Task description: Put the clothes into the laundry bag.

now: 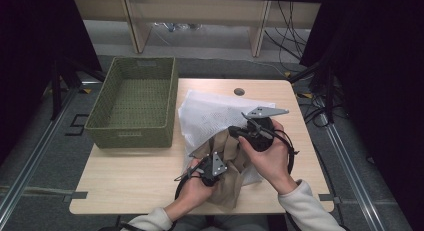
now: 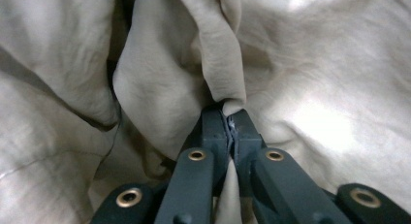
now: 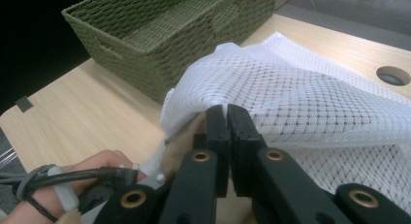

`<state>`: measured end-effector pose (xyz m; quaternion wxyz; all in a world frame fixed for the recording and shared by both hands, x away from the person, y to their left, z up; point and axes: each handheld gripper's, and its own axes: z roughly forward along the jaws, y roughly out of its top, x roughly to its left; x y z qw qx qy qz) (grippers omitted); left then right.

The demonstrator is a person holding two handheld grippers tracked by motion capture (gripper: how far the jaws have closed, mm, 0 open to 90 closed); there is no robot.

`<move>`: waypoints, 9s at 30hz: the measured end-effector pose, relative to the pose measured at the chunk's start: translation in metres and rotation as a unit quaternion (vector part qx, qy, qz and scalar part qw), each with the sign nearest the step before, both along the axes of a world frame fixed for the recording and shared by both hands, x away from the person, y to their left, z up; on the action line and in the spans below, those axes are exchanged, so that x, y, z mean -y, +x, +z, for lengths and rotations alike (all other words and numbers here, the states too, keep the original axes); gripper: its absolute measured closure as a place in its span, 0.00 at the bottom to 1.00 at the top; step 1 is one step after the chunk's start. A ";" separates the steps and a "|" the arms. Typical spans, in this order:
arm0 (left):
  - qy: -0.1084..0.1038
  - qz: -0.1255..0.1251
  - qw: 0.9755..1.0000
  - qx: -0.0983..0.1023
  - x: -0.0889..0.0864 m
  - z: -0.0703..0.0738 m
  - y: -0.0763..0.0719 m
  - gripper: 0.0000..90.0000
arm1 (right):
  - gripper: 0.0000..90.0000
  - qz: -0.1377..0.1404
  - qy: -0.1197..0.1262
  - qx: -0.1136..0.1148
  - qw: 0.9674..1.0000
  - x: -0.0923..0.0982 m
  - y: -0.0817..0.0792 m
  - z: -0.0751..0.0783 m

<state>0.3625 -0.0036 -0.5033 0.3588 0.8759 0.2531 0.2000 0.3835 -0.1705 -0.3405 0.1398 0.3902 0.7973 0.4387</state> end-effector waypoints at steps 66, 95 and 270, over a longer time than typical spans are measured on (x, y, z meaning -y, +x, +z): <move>-0.105 -0.013 0.993 0.046 -0.029 0.063 -0.018 0.30 | 0.99 -0.003 0.010 0.016 1.000 0.006 0.003 0.004; -0.050 -0.020 0.999 0.002 0.010 0.017 0.014 0.93 | 0.99 0.009 0.000 0.008 1.000 0.000 -0.002 0.004; -0.164 0.037 0.968 0.187 -0.019 0.115 0.007 0.93 | 1.00 0.021 0.044 0.047 0.998 0.003 -0.020 0.031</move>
